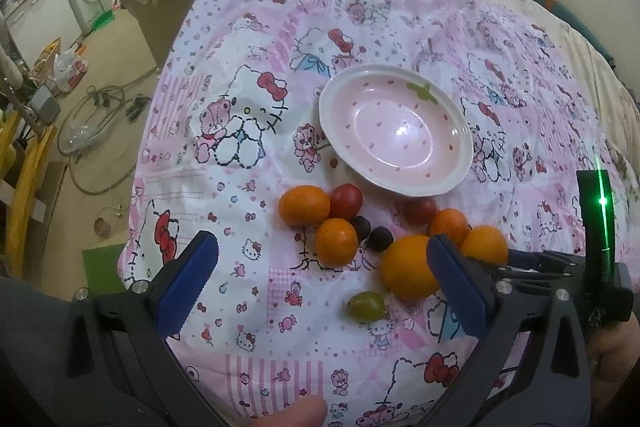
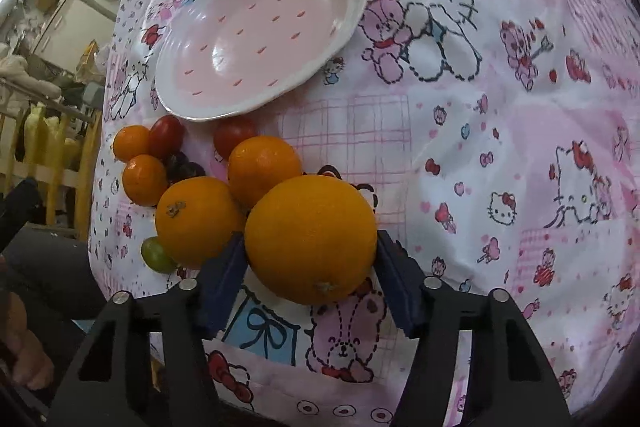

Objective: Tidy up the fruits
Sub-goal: 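Grasp the large orange with the right gripper while the left gripper grasps a mandarin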

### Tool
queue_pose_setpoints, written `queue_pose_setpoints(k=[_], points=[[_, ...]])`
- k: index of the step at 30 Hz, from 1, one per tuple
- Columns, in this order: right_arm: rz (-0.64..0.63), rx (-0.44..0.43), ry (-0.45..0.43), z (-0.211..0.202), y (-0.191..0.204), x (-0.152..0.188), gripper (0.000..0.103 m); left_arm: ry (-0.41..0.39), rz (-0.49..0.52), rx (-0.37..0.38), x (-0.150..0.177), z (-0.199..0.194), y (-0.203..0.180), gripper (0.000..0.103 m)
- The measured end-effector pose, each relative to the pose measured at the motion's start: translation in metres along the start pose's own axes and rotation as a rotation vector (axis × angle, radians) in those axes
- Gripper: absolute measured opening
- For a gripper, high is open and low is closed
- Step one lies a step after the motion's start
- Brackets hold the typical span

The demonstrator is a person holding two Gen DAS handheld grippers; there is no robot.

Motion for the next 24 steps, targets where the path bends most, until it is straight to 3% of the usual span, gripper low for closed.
queue_pose_setpoints(k=[5,14,24], points=[[0.042,0.0,-0.004,-0.008,-0.001,0.001,0.061,0.006,0.036,-0.003,-0.007,0.0,-0.005,0.103],[0.045,-0.033,-0.098,-0.042,-0.009,-0.005,0.061,0.106,0.004,-0.007,-0.001,0.021,0.012,0.103],[-0.008,-0.088,-0.168,-0.068,-0.001,-0.02,0.061,0.284,0.01,0.012,-0.018,0.045,0.027,0.102]])
Point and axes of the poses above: each gripper's, at about its wrist camera, not at the fingertips, and z roughly the way its jaws point, y to its left, x to its underside, the point moved 7 cm from there along z, roughly the way its jaws point, and after that the axes turned 13 degrees about y, right-handed, at the moved point
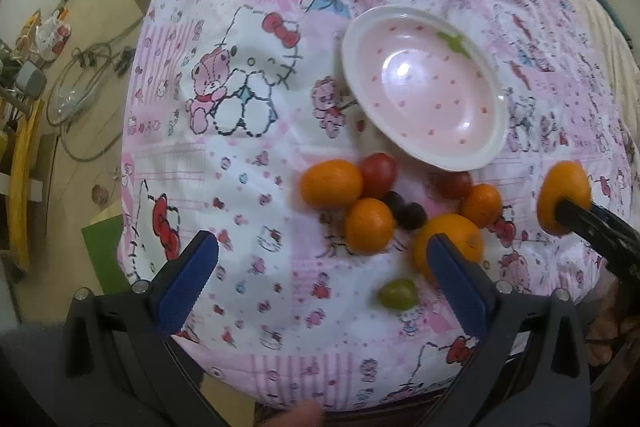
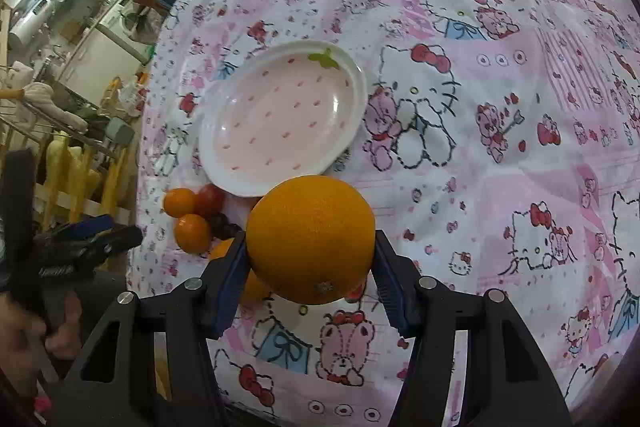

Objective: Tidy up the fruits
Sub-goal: 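Grasp the large orange with the right gripper while the left gripper grasps a mandarin, then carry the large orange onto the plate with the right gripper while the left gripper lifts a mandarin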

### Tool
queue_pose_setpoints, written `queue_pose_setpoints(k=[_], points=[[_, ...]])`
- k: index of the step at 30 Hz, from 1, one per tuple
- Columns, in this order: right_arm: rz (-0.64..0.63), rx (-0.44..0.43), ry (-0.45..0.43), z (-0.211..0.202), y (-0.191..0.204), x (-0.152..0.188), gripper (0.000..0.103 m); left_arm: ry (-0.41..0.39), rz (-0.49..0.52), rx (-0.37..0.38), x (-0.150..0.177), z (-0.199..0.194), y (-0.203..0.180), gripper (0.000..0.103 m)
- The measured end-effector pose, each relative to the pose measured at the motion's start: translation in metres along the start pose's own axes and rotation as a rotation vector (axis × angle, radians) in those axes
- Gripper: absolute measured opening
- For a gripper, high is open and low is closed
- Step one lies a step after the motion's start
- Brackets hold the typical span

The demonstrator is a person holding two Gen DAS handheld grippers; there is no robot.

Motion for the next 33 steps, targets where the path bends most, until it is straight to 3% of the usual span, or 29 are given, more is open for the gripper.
queue_pose_setpoints(k=[4,8,9,11,15,20,22,26,33], points=[[0.019,-0.02,-0.008,0.002,-0.002,0.003,0.061,0.141,0.154,-0.007,-0.011,0.017,-0.01,0.094],[0.051,-0.041,0.003,0.003,-0.008,0.005,0.061,0.159,0.236,-0.07,-0.02,0.022,-0.016,0.091],[0.053,-0.042,0.003,0.003,-0.008,0.005,0.061,0.181,0.242,-0.058,-0.022,0.027,-0.018,0.082],[0.055,-0.042,0.001,0.003,-0.008,0.004,0.061,0.206,0.241,-0.036,-0.026,0.032,-0.023,0.073],[0.067,-0.042,0.0,0.003,-0.011,0.004,0.061,0.247,0.219,-0.007,-0.025,0.04,-0.032,0.073],[0.084,-0.048,0.005,0.005,-0.015,0.003,0.061,0.305,0.114,0.056,-0.017,0.056,-0.035,0.07],[0.082,-0.048,0.007,0.005,-0.013,0.003,0.061,0.306,0.097,0.048,-0.018,0.062,-0.037,0.061],[0.074,-0.048,0.006,0.005,-0.012,0.003,0.061,0.33,0.076,0.069,-0.016,0.074,-0.043,0.031],[0.057,-0.055,-0.002,0.001,-0.009,0.003,0.061,0.311,0.087,0.075,-0.01,0.067,-0.051,0.029]])
Point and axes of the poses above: each gripper's, at about its wrist camera, not at the fingertips, and z roughly the way its jaws point, y to its left, x to its underside, the point moved 7 cm from there along z, roughly the way its jaws point, and after that the axes turned 13 degrees about y, right-handed, at the moved point
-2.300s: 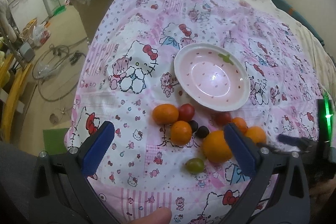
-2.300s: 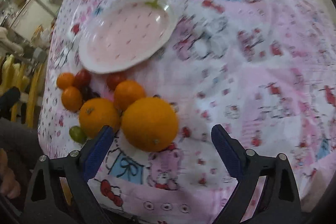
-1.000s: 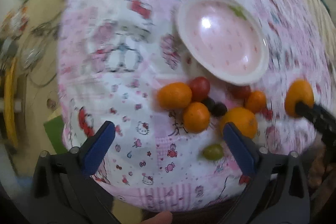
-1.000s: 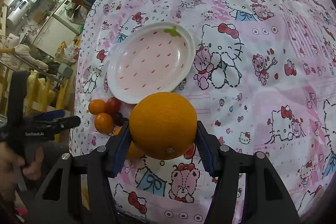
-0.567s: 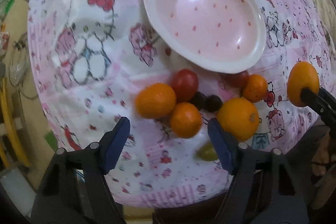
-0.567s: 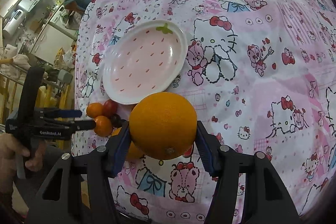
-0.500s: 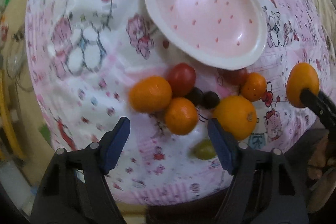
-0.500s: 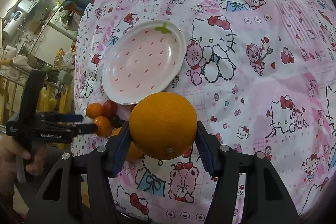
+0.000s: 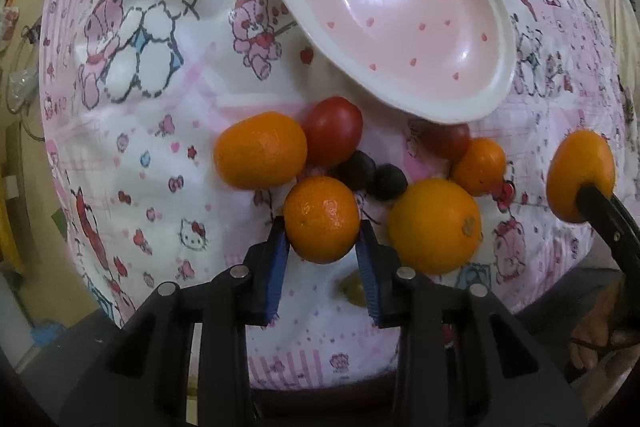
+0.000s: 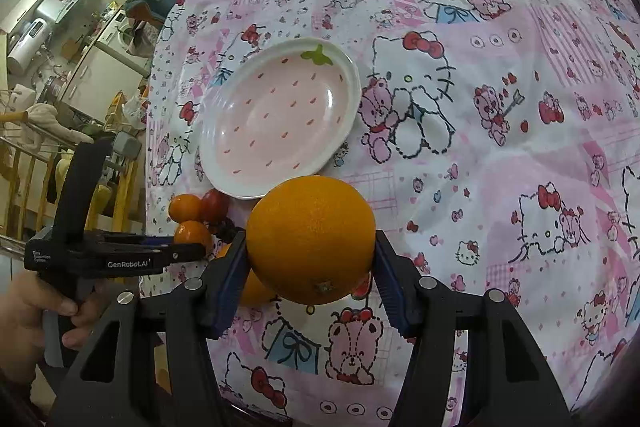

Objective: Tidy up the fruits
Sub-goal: 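Carry the large orange onto the plate with the right gripper while the left gripper lifts a mandarin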

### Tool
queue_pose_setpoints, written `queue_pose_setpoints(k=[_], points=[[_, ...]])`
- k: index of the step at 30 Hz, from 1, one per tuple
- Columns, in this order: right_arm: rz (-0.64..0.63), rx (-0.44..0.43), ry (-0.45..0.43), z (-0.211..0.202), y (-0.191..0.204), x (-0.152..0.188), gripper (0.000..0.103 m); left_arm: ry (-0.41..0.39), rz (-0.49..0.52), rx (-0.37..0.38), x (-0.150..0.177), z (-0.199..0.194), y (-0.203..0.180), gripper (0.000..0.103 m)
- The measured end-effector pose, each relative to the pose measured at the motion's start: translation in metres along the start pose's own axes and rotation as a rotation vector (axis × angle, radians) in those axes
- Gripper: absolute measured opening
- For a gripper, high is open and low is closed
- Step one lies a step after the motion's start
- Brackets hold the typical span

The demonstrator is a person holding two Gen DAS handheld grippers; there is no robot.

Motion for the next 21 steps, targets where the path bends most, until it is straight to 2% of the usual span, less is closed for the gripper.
queue_pose_setpoints(k=[2,4,8,12,16,21], points=[[-0.006,0.0,-0.005,-0.001,0.002,-0.001,0.061,-0.009,0.005,-0.008,0.002,-0.006,0.002,0.029],[-0.013,0.004,-0.009,-0.003,0.003,-0.001,0.061,-0.015,0.007,0.002,0.026,-0.014,-0.003,0.029],[-0.022,0.013,-0.02,-0.007,0.003,0.002,0.061,-0.054,0.044,0.029,0.038,-0.041,-0.011,0.029],[-0.024,0.016,-0.035,-0.01,0.0,0.002,0.061,-0.167,0.103,0.0,0.052,-0.073,-0.021,0.029],[-0.009,0.017,-0.047,-0.016,0.0,0.0,0.061,-0.229,0.122,0.005,0.038,-0.09,-0.013,0.029],[-0.014,0.008,-0.094,-0.029,0.005,-0.017,0.061,-0.255,0.114,-0.009,0.003,-0.093,-0.01,0.029]])
Point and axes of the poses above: each gripper's, at about its wrist camera, not at the fingertips, and z roughly the way its jaws point, y to its left, x to its underside, the point moved 7 cm from there along z, roughly the way its jaws point, and after that the axes turned 13 degrees about y, right-handed, at the moved point
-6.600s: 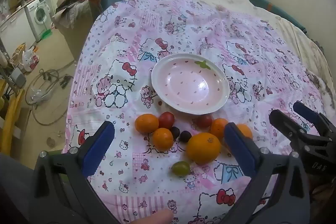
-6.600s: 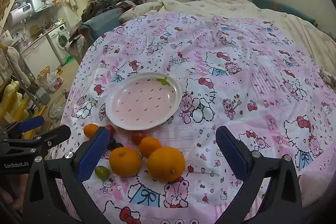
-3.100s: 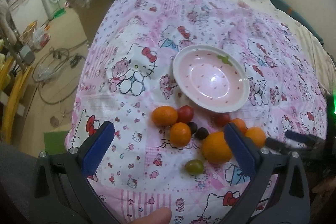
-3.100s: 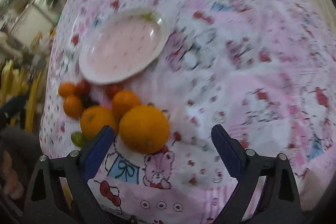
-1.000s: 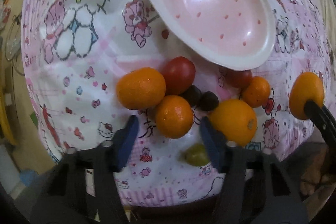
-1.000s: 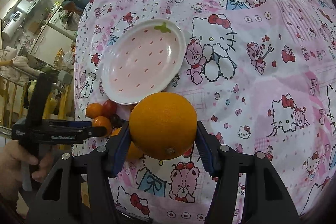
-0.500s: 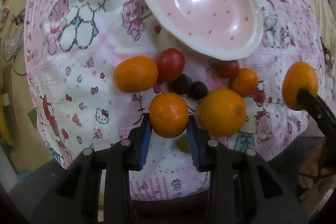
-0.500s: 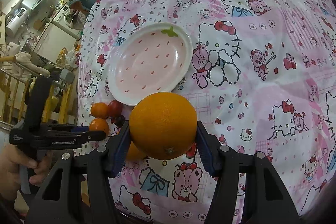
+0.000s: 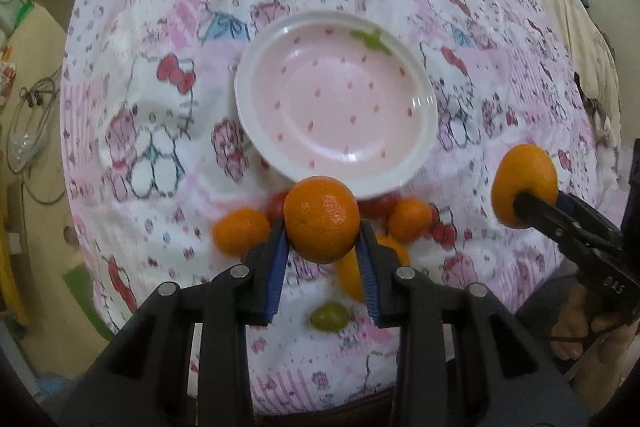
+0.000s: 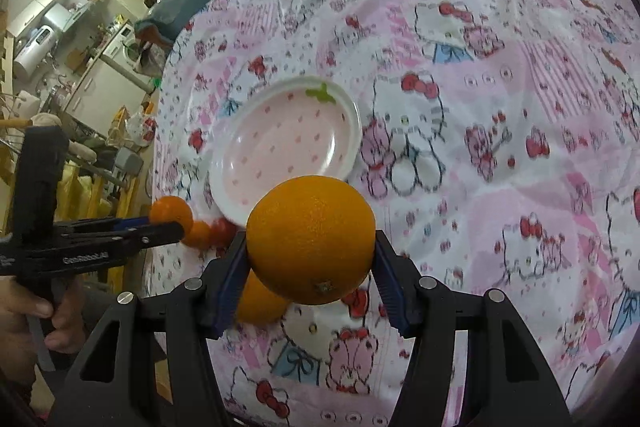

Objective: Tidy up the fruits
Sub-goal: 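Carry the large orange onto the plate with the right gripper while the left gripper lifts a mandarin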

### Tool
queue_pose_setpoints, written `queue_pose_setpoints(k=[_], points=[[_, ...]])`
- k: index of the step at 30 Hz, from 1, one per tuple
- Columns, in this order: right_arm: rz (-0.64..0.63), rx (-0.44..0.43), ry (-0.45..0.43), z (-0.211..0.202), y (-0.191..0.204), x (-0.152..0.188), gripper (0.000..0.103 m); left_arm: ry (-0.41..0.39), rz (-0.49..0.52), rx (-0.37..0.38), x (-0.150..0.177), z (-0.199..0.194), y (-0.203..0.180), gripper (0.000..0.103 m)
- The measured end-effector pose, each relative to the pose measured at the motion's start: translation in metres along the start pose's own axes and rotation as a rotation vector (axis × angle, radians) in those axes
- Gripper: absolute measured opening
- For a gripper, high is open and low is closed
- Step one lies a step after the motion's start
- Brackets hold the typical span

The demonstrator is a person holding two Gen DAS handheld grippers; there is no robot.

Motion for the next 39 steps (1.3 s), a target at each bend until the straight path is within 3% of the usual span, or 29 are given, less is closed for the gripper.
queue_pose_setpoints(k=[3,14,24,32,39], points=[[-0.007,0.006,-0.029,-0.001,-0.001,-0.017,0.061,-0.019,0.01,-0.03,-0.016,0.001,-0.001,0.029],[-0.014,0.032,-0.004,0.022,-0.013,-0.063,0.061,-0.053,0.02,-0.082,-0.056,0.02,0.004,0.029],[-0.087,0.073,0.071,0.076,-0.008,-0.101,0.061,-0.085,0.034,-0.127,-0.09,0.035,0.021,0.029],[-0.192,0.169,0.131,0.121,0.008,-0.126,0.062,-0.087,-0.024,-0.077,-0.1,0.029,0.039,0.029],[-0.218,0.134,0.108,0.133,0.011,-0.132,0.065,-0.073,-0.054,-0.076,-0.102,0.034,0.048,0.029]])
Point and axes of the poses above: each gripper's, at about its wrist camera, not at the fingertips, and z roughly the way its jaws point, y to its left, x to its underside, the point moved 7 cm from there along z, roughly the way its jaws point, and after that the axes turned 13 degrees about y, right-handed, at the moved point
